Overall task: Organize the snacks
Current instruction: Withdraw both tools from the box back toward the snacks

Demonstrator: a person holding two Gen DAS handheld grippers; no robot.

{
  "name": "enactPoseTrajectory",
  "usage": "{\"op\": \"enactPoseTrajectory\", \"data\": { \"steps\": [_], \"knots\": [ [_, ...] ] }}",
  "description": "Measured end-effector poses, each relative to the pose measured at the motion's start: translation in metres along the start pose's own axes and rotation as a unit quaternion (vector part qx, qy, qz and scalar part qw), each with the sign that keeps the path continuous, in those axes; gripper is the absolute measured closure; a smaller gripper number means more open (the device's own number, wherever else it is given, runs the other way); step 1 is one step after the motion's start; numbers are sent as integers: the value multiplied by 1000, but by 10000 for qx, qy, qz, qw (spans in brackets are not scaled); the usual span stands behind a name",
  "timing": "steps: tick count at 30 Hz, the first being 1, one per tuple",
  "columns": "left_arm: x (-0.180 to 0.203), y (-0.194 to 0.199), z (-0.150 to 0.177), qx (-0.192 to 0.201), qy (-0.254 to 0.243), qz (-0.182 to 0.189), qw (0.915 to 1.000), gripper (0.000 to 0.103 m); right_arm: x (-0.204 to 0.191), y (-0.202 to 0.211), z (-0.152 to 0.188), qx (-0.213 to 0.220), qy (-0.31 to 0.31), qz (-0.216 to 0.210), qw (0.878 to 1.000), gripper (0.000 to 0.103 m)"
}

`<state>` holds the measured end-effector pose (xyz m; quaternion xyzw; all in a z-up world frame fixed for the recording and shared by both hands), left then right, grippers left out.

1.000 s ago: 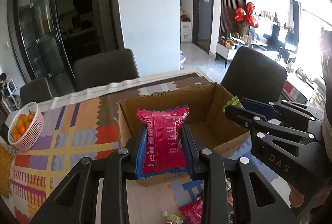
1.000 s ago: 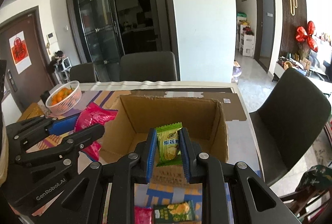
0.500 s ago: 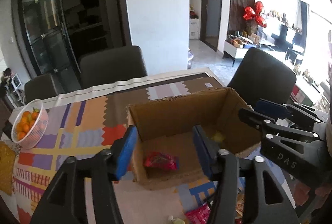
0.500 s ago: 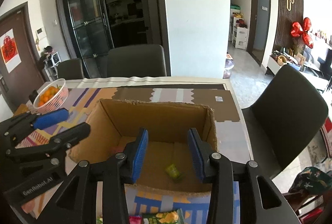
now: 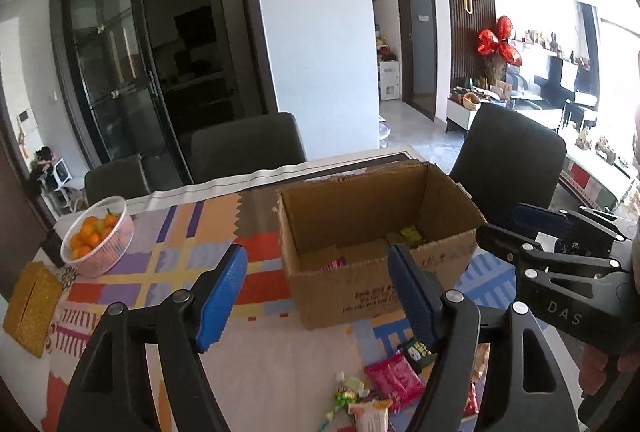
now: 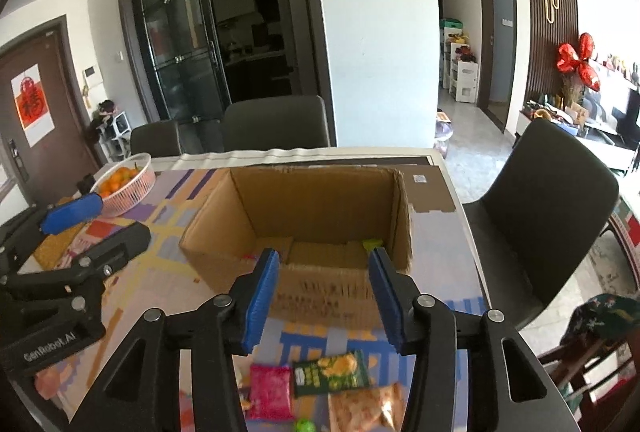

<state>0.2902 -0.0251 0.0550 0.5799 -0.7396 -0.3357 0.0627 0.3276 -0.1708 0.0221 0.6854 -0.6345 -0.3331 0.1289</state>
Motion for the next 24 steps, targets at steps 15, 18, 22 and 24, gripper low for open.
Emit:
{"op": "enactPoseTrajectory", "data": {
  "steps": [15,18,22,24],
  "knots": [
    [20,47,51,72,139,134,9998,23,-1,47,51,-39,-26,-168,9998,48],
    [26,50,64,-8,86,117,9999,23,4,53,63,-33,-52,-79,9999,48],
    [34,49,80,-176,33,160,9997,23,11,54,83,-146,-101,0,9998,48],
    [37,46,89,-280,51,180,9994,23,13,52,92,-229,-74,55,9997,47]
  ]
}}
Point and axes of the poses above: each gripper's, at about its wrist camera, not at the fingertips, and y roughly against the way its jaws point, x to its right, z to its underside, the point moved 6 cm from there along -y, roughly the way its jaws point, and after that the axes turned 14 degrees about -y, right-handed, at the moved point
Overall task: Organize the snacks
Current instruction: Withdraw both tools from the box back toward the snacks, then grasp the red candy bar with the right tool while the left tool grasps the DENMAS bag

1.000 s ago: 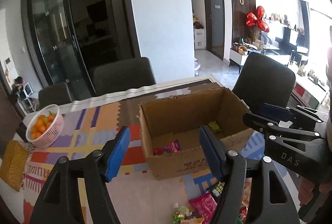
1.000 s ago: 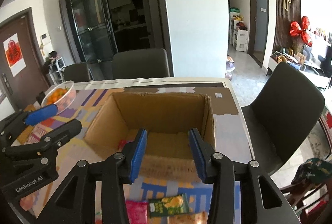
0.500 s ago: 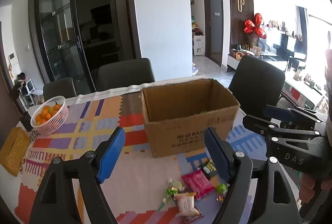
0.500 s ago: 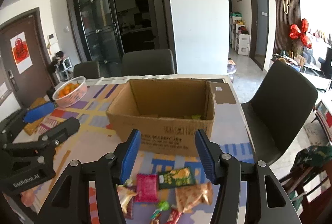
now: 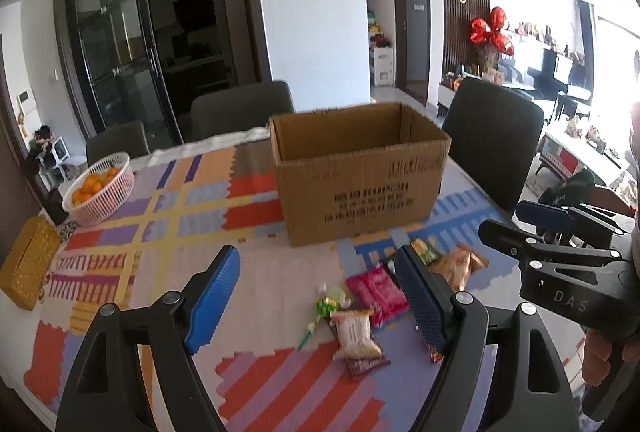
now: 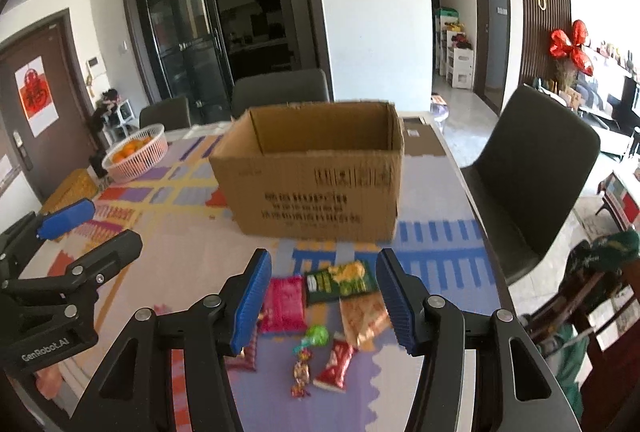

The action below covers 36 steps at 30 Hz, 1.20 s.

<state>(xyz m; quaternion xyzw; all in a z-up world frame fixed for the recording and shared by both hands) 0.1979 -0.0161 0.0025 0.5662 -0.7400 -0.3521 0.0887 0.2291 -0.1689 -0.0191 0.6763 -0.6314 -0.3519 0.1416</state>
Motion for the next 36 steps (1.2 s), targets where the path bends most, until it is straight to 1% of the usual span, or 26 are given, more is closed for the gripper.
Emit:
{"op": "enactPoseTrajectory", "data": {
  "steps": [4,10,16,21,25,30,35,36],
  "knots": [
    [7,-6,18,-203,-57,-20,9998,23,7,-8,20,-231,11,104,9997,47],
    [15,-23,44,-566,-63,135,9983,23,19,-22,49,-617,-96,244,9977,48],
    [24,-43,67,-930,-70,311,9952,23,33,-38,78,-1004,-245,416,9938,48],
    [32,-58,86,-1156,-64,469,9922,23,40,-51,95,-1282,-347,498,9899,48],
    [35,-68,92,-1168,-66,567,9915,24,44,-61,105,-1408,-390,568,9876,48],
    [37,-80,89,-1147,-43,761,9905,25,46,-71,108,-1496,-455,596,9859,48],
    [42,-98,87,-1253,-13,937,9877,32,48,-79,107,-1501,-605,544,9853,48],
    [43,-101,87,-1283,20,972,9870,32,49,-80,106,-1501,-625,557,9851,48]
  ]
}}
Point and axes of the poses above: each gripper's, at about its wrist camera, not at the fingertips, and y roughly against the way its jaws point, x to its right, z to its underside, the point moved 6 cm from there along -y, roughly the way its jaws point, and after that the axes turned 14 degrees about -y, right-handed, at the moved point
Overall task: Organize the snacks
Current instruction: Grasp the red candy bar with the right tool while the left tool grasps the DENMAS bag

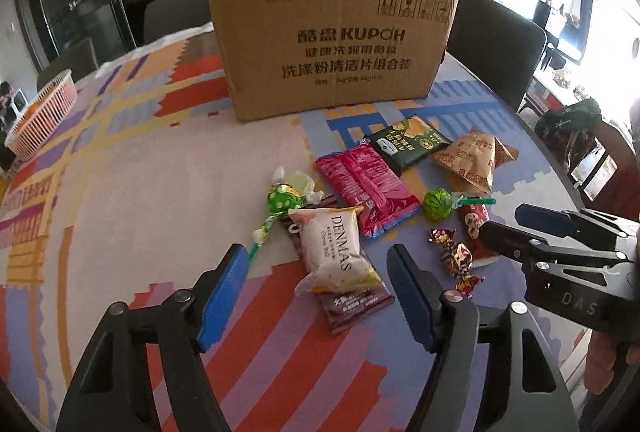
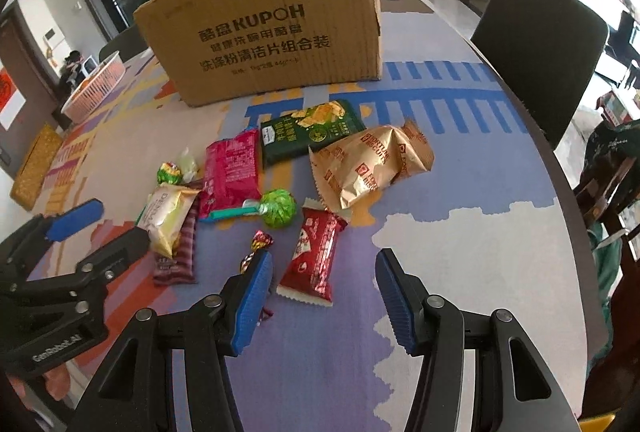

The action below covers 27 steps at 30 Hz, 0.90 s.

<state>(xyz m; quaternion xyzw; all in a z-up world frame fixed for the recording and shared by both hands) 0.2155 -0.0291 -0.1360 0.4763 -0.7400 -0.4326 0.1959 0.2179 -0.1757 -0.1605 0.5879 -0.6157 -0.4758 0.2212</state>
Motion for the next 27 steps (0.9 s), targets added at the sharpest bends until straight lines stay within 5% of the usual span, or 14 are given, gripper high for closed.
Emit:
{"op": "enactPoseTrajectory", "data": {
  "steps": [20,27],
  "knots": [
    [4,-36,-5,-344,128,241,9990,67,-7,-31,-9,-144,135,76,9998,72],
    [3,-34,-5,-340,150,169,9992,70,-9,-34,-9,-94,281,234,9993,79]
  ]
}}
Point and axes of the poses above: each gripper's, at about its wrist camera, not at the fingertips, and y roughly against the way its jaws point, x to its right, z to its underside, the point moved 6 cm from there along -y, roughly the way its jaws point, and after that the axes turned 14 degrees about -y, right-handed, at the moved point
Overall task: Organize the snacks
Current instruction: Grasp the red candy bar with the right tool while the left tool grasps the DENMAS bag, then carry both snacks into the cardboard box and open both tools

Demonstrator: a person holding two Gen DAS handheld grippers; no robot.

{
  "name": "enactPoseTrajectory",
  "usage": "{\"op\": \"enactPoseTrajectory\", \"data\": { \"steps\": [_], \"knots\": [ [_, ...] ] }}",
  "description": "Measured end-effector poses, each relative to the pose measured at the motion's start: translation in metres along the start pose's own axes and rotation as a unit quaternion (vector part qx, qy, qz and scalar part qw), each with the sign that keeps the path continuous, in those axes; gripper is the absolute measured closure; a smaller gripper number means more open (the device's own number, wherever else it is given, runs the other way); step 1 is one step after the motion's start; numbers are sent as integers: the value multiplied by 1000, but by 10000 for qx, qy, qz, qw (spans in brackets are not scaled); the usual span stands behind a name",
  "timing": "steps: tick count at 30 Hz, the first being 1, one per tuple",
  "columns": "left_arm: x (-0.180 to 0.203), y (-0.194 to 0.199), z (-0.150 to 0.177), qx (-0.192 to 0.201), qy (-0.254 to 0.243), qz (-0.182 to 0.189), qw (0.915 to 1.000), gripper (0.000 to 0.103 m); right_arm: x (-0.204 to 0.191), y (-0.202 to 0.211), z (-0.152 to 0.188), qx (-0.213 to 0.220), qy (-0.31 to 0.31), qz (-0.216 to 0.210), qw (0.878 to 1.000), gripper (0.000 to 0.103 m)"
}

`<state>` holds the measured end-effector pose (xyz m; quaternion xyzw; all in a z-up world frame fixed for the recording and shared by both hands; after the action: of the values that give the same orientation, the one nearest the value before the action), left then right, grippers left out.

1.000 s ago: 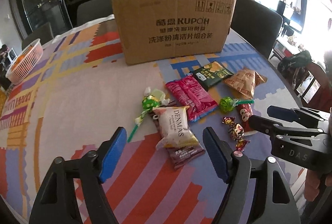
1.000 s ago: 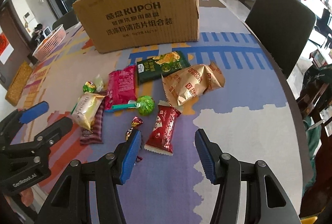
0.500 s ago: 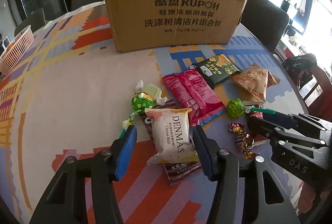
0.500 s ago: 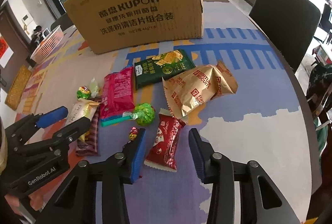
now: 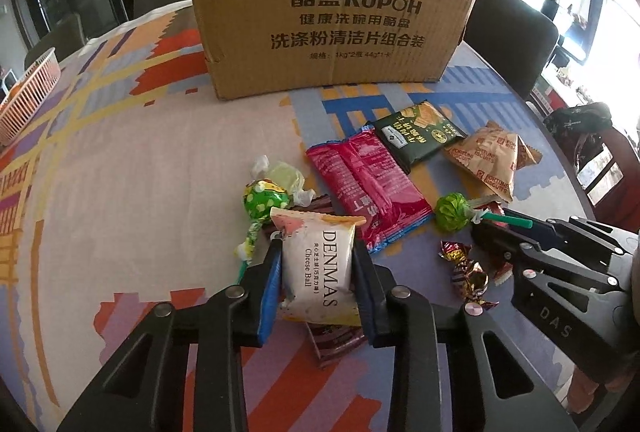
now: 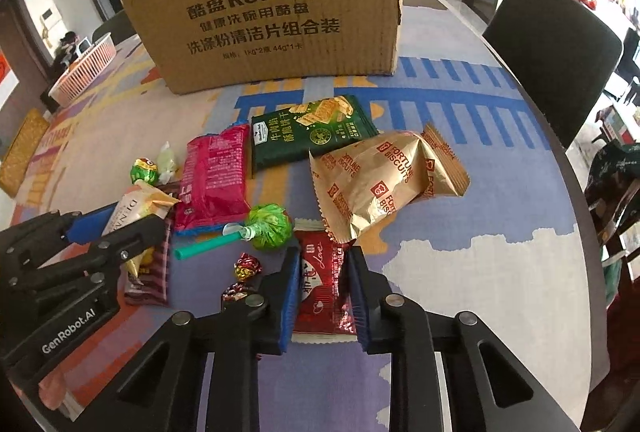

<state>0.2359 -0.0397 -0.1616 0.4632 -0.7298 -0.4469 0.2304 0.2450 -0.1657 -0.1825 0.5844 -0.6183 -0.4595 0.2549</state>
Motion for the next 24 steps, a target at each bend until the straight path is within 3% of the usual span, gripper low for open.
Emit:
{"op": "enactPoseTrajectory", "data": {
  "steps": [11,24],
  "knots": [
    [7,32,-2,341,-3,-50,9994,70,5,24,7,62,-147,-220,9996,80],
    [10,84,-36,982,-92,-104,9951,70,-11,85,-14,698,-1,-623,9956,80]
  ]
}}
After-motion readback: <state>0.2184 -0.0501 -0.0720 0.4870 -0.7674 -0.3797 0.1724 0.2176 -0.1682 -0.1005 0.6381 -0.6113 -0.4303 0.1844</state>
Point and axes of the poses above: each gripper's, at about its wrist camera, not at the fingertips, and y roughly against the way its jaws point, x to its right, z to its underside, the point moved 6 cm from there along -y, roughly the way its jaws point, and after that the axes turned 14 degrees about -y, right-handed, at the moved point
